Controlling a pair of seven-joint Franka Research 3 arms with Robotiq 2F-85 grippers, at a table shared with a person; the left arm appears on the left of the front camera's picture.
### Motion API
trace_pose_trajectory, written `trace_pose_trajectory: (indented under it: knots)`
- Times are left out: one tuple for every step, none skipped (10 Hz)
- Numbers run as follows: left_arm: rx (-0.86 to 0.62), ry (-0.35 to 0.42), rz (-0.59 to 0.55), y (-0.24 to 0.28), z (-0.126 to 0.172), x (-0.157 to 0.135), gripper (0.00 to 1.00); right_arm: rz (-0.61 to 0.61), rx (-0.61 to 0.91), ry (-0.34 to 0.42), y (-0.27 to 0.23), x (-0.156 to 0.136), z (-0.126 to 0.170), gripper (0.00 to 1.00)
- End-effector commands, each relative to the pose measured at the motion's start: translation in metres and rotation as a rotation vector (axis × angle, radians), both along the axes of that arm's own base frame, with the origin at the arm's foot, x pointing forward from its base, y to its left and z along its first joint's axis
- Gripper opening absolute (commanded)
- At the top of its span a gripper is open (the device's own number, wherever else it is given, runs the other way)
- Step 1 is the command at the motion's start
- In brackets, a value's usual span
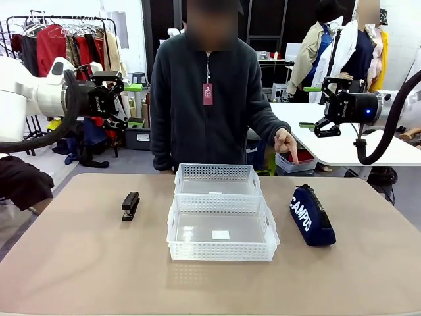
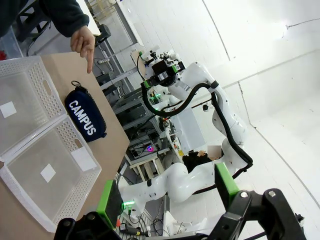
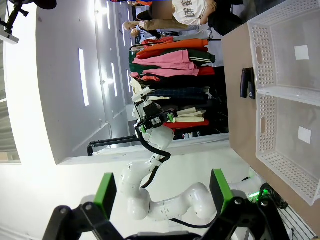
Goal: Distribute items into two baskets.
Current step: Pick up the Pencil pouch that the person points to.
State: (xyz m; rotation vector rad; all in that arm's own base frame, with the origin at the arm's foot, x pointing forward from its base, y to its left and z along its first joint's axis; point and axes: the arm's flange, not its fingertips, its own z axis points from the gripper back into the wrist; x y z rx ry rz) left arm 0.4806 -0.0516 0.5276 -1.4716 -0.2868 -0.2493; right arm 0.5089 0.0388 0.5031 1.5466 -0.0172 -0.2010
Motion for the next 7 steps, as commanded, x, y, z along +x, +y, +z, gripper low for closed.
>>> trace_pose_trajectory:
  knots:
    - [-0.001,-0.005,0.001,0.0006,0.0024,0.0000,1.00,-0.007,0.013,0.006,-0.0008,-0.0007,0.0013,1.00]
    - [-0.001,-0.005,0.001,0.0006,0.0024,0.0000,1.00,-0.007,0.013,0.006,-0.0008,-0.0007,0.0013,1.00]
    - [-0.001,-0.005,0.001,0.0006,0.0024,0.0000,1.00,-0.007,0.013,0.006,-0.0008,-0.0007,0.0013,1.00]
    - [-0.001,-0.005,0.001,0.0006,0.0024,0.0000,1.00,-0.007,0.013,0.006,-0.0008,-0.0007,0.0013,1.00]
    - [-0.001,-0.005,0.001,0.0006,0.0024,0.0000,1.00,-0.007,0.013,0.006,-0.0008,-0.0007,0.0013,1.00]
    - [-0.001,-0.005,0.001,0.0006,0.0024,0.0000,1.00,-0.007,0.013,0.006,-0.0008,-0.0007,0.0013,1.00]
    - [-0.001,-0.005,0.001,0.0006,0.0024,0.0000,1.00,0.000,0.000,0.000,0.0000,0.0000,0.0000,1.00]
